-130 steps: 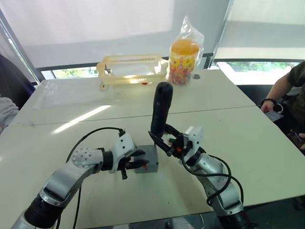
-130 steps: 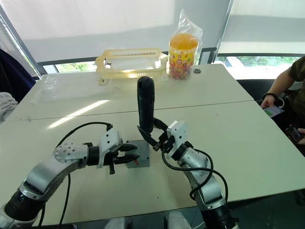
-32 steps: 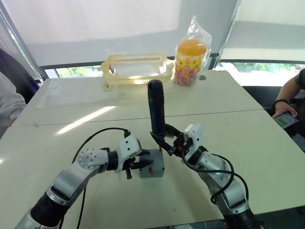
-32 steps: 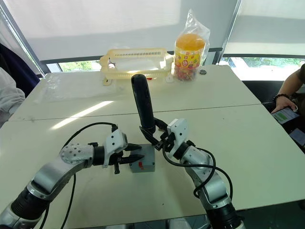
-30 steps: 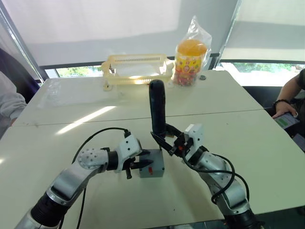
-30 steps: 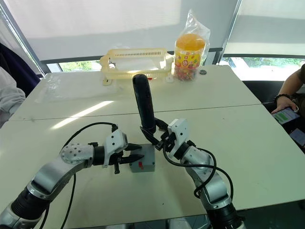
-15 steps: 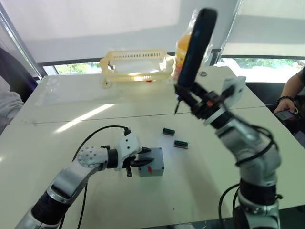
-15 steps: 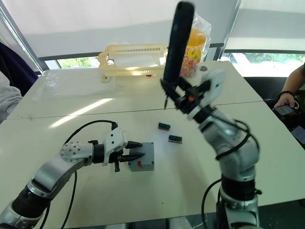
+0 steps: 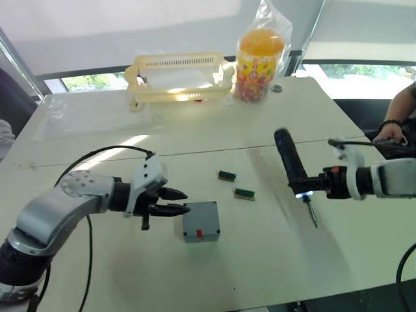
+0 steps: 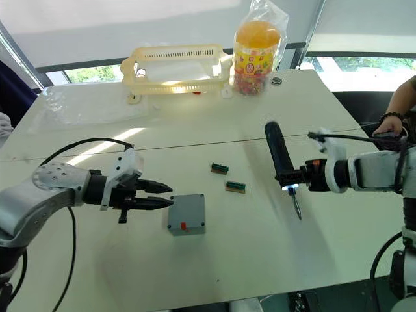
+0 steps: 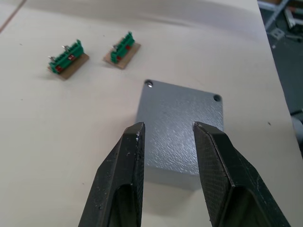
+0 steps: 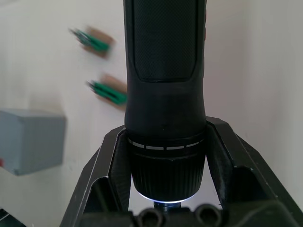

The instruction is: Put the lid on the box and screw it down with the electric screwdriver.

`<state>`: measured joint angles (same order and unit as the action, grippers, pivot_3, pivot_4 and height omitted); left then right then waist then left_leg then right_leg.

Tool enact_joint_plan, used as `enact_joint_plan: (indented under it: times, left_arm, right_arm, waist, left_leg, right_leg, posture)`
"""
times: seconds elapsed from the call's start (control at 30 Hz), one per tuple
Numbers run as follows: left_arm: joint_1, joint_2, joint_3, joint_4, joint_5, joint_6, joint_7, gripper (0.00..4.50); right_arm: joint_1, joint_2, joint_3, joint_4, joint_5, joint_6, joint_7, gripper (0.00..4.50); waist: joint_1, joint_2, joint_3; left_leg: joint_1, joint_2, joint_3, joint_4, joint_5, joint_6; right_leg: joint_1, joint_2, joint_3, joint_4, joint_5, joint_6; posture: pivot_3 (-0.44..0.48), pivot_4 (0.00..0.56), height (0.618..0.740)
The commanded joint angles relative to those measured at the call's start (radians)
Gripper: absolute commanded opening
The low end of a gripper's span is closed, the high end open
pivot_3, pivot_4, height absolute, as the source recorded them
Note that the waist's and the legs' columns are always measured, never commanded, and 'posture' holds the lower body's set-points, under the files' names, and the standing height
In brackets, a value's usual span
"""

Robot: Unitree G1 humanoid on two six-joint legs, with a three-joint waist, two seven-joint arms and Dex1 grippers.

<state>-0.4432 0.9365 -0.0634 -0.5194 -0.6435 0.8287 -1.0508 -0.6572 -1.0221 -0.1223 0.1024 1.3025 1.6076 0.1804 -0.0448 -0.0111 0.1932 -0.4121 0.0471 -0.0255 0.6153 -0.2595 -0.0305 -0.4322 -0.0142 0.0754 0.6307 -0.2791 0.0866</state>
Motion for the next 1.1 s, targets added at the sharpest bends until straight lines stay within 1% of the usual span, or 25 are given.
enact_joint_plan:
  times: [0.03,0.17,0.27,0.33,0.37,0.4,0.47,0.57,0.63,0.67,0.7,0.77,0.83,0.9,0.97,1.03,1.1]
  left_arm:
    - [0.000,0.033,0.000,-0.050,0.001,-0.009,-0.023,1.60]
    - [0.038,0.053,0.011,-0.086,0.017,-0.016,-0.006,1.60]
    - [0.093,0.065,0.056,-0.100,0.020,0.007,0.044,1.60]
    - [0.122,0.070,0.082,-0.104,0.010,0.018,0.058,1.52]
    - [0.140,0.071,0.093,-0.103,0.011,0.018,0.064,1.52]
    - [0.155,0.072,0.100,-0.101,0.015,0.016,0.069,1.52]
    - [0.185,0.064,0.117,-0.091,0.016,0.022,0.091,1.52]
    - [0.211,0.042,0.140,-0.060,0.015,0.033,0.134,1.52]
    - [0.226,0.022,0.167,-0.016,0.014,0.038,0.162,1.52]
    - [0.243,0.015,0.176,-0.002,0.017,0.035,0.169,1.52]
    - [0.267,0.006,0.183,0.004,0.019,0.030,0.174,1.52]
    - [0.300,-0.019,0.173,-0.002,0.021,0.025,0.194,1.52]
    - [0.307,-0.066,0.149,-0.002,0.022,0.026,0.229,1.52]
    - [0.305,-0.112,0.122,0.009,0.036,0.024,0.263,1.52]
    - [0.295,-0.175,0.083,0.030,0.069,0.007,0.315,1.52]
    - [0.283,-0.230,0.057,0.050,0.094,-0.004,0.358,1.52]
    - [0.276,-0.260,0.035,0.065,0.119,-0.015,0.379,1.52]
  right_arm:
    - [-0.031,-0.027,0.037,0.023,-0.001,0.007,0.019,1.81]
    - [-0.041,-0.005,0.094,0.065,-0.068,0.007,0.032,1.81]
    - [-0.070,0.019,0.125,0.090,-0.153,0.007,0.066,1.81]
    - [-0.077,0.022,0.141,0.087,-0.207,0.002,0.103,2.82]
    - [-0.075,0.020,0.155,0.078,-0.243,-0.015,0.112,3.04]
    - [-0.074,0.018,0.169,0.067,-0.278,-0.036,0.122,3.45]
    - [-0.070,0.017,0.180,0.040,-0.323,-0.069,0.161,4.48]
    - [-0.053,-0.029,0.248,-0.029,-0.447,-0.207,0.253,4.48]
    - [-0.048,-0.060,0.265,-0.079,-0.556,-0.411,0.353,4.48]
    - [-0.048,-0.055,0.238,-0.106,-0.577,-0.499,0.397,4.48]
    - [-0.036,-0.041,0.191,-0.154,-0.555,-0.550,0.449,4.48]
    - [0.027,-0.020,0.122,-0.314,-0.469,-0.574,0.545,4.48]
    - [0.136,-0.003,0.106,-0.481,-0.430,-0.604,0.600,4.48]
    - [0.227,0.020,0.116,-0.598,-0.419,-0.617,0.608,4.48]
    - [0.312,0.069,0.160,-0.674,-0.453,-0.646,0.578,4.48]
    - [0.369,0.106,0.219,-0.709,-0.525,-0.692,0.556,4.48]
    - [0.394,0.150,0.263,-0.712,-0.572,-0.715,0.533,4.48]
  waist:
    - [0.002,0.000,0.001]
    - [0.002,0.000,0.001]
    - [-0.001,0.000,0.001]
    - [0.001,-0.001,0.001]
    - [0.001,-0.001,0.001]
    - [0.001,-0.001,0.001]
    - [0.002,-0.001,0.001]
    - [0.003,-0.001,0.001]
    - [0.004,-0.001,0.001]
    - [0.003,-0.001,0.001]
    - [0.000,0.000,0.001]
    - [-0.001,0.000,0.001]
    - [0.003,-0.001,0.001]
    - [0.014,-0.004,-0.001]
    - [0.027,-0.004,-0.001]
    - [0.032,-0.004,0.000]
    - [0.031,-0.004,0.000]
  left_leg:
    - [0.000,0.000,0.000,0.000,0.000,0.000]
    - [0.000,0.000,0.000,0.003,0.001,-0.001]
    - [0.000,0.000,0.001,0.007,0.001,-0.001]
    - [0.000,0.001,0.001,0.010,0.001,-0.001]
    - [0.000,0.001,0.001,0.011,0.001,-0.001]
    - [0.000,0.001,0.001,0.012,0.001,-0.001]
    - [0.001,0.001,0.001,0.015,0.000,-0.001]
    - [0.001,0.001,0.002,0.017,0.001,-0.001]
    - [0.001,0.001,0.003,0.017,0.001,-0.002]
    - [0.001,0.001,0.003,0.018,0.001,-0.002]
    - [0.001,0.001,0.003,0.018,0.001,-0.003]
    - [0.002,0.001,0.005,0.017,0.001,-0.003]
    - [0.003,0.003,0.003,0.016,0.001,-0.003]
    - [0.003,0.003,0.000,0.016,0.001,-0.003]
    - [0.003,0.003,-0.002,0.017,0.001,-0.003]
    - [0.003,0.001,-0.001,0.020,0.002,-0.003]
    - [0.002,0.001,-0.001,0.025,0.002,-0.004]
  right_leg:
    - [0.000,0.000,0.000,0.001,0.000,0.000]
    - [0.000,0.000,0.001,0.001,0.000,0.000]
    - [0.001,0.001,0.002,0.002,0.000,0.000]
    - [0.001,0.001,0.003,0.004,0.001,0.000]
    - [0.001,0.001,0.002,0.005,0.001,0.000]
    - [0.001,0.001,0.002,0.005,0.001,0.000]
    - [0.003,0.001,0.002,0.006,0.001,0.000]
    - [0.005,0.001,0.003,0.005,0.002,-0.001]
    - [0.005,0.000,0.003,0.005,0.004,-0.001]
    - [0.005,0.000,0.003,0.005,0.004,-0.001]
    - [0.004,0.000,0.003,0.005,0.005,0.000]
    - [0.004,0.001,0.005,0.007,0.007,0.003]
    - [0.004,0.003,0.004,0.010,0.007,0.003]
    - [0.004,0.003,0.002,0.012,0.006,0.003]
    - [0.004,0.003,0.000,0.015,0.005,0.002]
    - [0.004,0.002,0.001,0.017,0.005,0.002]
    - [0.005,0.002,0.001,0.018,0.005,0.001]
  posture:
    - [0.000,0.150,0.740]
    - [0.000,0.150,0.740]
    - [0.000,0.150,0.740]
    - [0.000,0.150,0.740]
    - [0.000,0.150,0.740]
    - [0.000,0.150,0.740]
    - [0.000,0.150,0.740]
    - [0.000,0.150,0.740]
    - [0.000,0.150,0.740]
    - [0.000,0.150,0.740]
    - [0.000,0.150,0.740]
    - [0.000,0.150,0.740]
    - [0.000,0.150,0.740]
    - [0.000,0.150,0.740]
    - [0.000,0.150,0.740]
    - [0.000,0.150,0.740]
    - [0.000,0.150,0.740]
